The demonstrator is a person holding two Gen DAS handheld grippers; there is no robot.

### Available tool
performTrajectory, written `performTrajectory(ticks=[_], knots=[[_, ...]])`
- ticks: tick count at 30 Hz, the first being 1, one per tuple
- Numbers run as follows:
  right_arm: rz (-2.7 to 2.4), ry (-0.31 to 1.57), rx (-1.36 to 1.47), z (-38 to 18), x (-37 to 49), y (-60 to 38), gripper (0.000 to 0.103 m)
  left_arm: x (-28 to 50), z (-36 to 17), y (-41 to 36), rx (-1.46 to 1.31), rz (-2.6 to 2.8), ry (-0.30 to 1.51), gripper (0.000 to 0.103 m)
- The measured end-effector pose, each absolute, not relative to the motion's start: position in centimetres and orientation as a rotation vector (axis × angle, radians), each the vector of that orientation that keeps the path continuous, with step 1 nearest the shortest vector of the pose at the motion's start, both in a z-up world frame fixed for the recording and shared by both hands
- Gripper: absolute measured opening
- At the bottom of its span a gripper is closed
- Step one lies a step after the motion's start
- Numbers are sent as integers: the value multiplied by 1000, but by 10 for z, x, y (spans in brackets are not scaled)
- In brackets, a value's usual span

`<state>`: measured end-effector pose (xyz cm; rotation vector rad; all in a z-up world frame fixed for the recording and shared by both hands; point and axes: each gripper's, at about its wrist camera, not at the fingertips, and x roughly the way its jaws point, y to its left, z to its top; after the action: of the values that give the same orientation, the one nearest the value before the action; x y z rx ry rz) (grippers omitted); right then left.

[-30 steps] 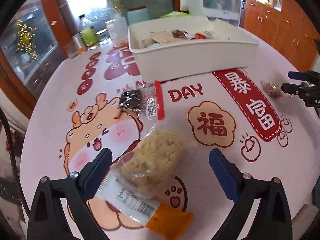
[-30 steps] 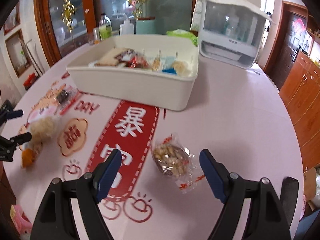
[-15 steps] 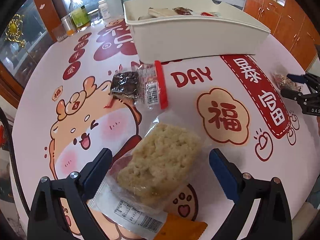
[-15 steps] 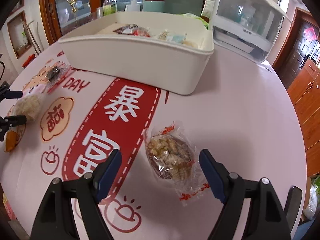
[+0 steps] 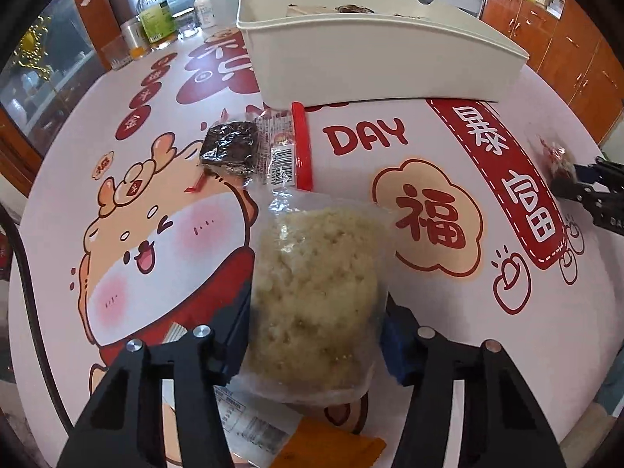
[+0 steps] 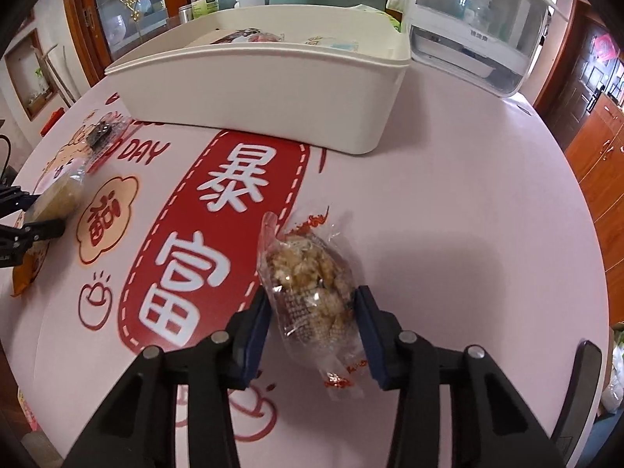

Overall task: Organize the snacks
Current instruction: 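Grasp the clear nut bag with the right tool while the left tool grasps the crumbly-pastry bag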

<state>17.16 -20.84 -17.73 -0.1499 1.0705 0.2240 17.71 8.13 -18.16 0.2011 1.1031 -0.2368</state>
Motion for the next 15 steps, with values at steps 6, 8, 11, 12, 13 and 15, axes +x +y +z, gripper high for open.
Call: performTrajectory(ticks=[6,8,11,12,13,15], knots=[[261,1066,-121,-174,151,-199,43,160,-180,75,129,-212,1096,55],[273,1066,-115,-174,144,-195,43,155,-179,74,80,-213,1097,55],[291,1071,-111,-175,134,-188,43,144,-179,71,20,-209,1094,55],[294,1070,-114,-175,131,-185,43,140,-179,68,6,-211,1091,55],[302,1071,-114,-174,127,-181,43,136,-179,67,-4,-208,1087,55],[323,1074,-105,-174,121,-176,43,129,-179,63,-24,-202,1077,55]])
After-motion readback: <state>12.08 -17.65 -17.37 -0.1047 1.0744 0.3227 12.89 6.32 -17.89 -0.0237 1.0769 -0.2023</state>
